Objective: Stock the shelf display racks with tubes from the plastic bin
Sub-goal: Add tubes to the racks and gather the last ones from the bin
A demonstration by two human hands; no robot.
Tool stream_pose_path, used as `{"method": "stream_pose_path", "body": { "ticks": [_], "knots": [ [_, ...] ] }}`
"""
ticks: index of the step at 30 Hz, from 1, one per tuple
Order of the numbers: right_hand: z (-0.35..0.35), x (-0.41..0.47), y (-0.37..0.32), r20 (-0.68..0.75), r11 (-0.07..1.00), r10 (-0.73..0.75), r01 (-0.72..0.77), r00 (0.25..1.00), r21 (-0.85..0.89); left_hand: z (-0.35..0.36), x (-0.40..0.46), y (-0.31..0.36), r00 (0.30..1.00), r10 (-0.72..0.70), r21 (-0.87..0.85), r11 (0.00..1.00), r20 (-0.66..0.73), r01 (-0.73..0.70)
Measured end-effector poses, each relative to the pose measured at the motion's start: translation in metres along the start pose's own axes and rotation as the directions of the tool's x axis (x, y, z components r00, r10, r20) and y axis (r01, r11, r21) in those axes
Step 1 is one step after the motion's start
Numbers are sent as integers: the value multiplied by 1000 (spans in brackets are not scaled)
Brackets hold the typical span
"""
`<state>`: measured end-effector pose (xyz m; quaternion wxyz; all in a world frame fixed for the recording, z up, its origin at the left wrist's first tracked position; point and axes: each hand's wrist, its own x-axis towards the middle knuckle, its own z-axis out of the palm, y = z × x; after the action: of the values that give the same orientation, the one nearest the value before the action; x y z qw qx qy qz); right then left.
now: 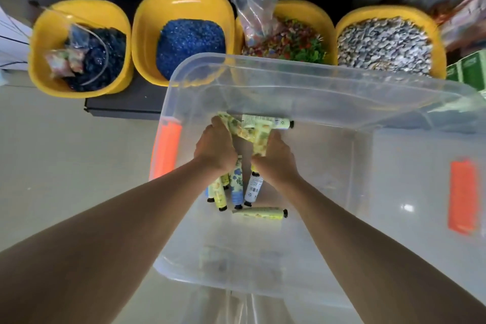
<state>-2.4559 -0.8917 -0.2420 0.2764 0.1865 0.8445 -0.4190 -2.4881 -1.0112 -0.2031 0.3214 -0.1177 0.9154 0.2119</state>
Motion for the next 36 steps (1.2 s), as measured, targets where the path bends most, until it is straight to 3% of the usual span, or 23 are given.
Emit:
{"method": "stream_pose_path", "body": {
  "ticks": [8,14,17,22,30,36],
  "knots": [
    [-46,0,24,48,993,-101,98,994,63,32,28,12,975,-102,-22,995,-196,100],
    [-75,-27,9,49,989,-99,93,994,117,17,2,21,996,-89,-261,962,-10,83],
    [-103,-55,-11,39,990,-124,121,991,79,-17,-33,36,1000,-11,-463,886,21,19],
    [-173,-120,-79,-14,972,-234,234,972,-9,-105,-111,64,992,128,-612,783,-11,-108],
    [-289,-245,-223,-148,895,-442,446,885,-7,-266,-241,118,935,286,-543,761,-211,-355],
    [-356,-326,-313,-191,826,-559,561,807,-50,-368,-331,155,843,378,-530,658,-381,-535]
  ]
}}
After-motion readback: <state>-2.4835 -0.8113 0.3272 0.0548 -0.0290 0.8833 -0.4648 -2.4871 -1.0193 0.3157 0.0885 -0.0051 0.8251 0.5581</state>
